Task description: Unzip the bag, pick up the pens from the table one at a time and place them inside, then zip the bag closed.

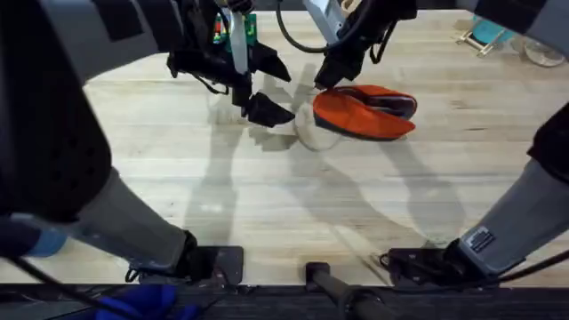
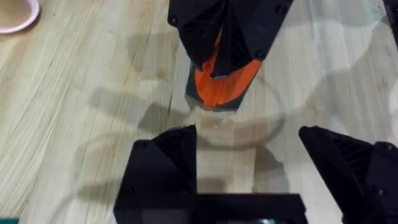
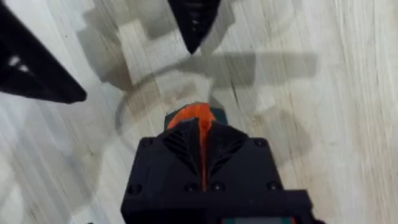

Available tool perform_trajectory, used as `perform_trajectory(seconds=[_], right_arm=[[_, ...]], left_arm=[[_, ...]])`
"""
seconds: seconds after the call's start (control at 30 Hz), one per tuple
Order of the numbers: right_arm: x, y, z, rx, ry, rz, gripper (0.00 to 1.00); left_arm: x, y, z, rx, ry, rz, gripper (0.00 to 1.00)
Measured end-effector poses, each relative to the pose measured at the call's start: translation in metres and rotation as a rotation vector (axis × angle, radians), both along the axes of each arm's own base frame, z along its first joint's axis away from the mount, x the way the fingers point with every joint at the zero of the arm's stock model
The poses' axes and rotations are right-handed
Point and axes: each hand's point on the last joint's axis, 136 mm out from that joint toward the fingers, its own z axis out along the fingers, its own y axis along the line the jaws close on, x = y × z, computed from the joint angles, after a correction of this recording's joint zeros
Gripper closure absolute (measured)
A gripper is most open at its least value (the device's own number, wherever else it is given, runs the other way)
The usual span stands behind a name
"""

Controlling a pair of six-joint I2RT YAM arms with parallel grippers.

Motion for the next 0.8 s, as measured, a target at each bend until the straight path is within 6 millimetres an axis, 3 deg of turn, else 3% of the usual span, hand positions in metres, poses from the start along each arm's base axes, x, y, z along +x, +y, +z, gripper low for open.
perform_trajectory(seconds=[0.23, 0.8], right_arm=[[0.0, 0.0, 0.0, 0.0, 0.0, 0.0, 0.97], [0.011, 0.001, 0.003, 0.012, -0.02, -0.078, 0.969]], left_arm=[[0.003, -0.007, -0.009, -0.077, -0.009, -0.041, 0.004], [0.004, -0.01, -0.009, -0.114, -0.022, -0.058, 0.004]])
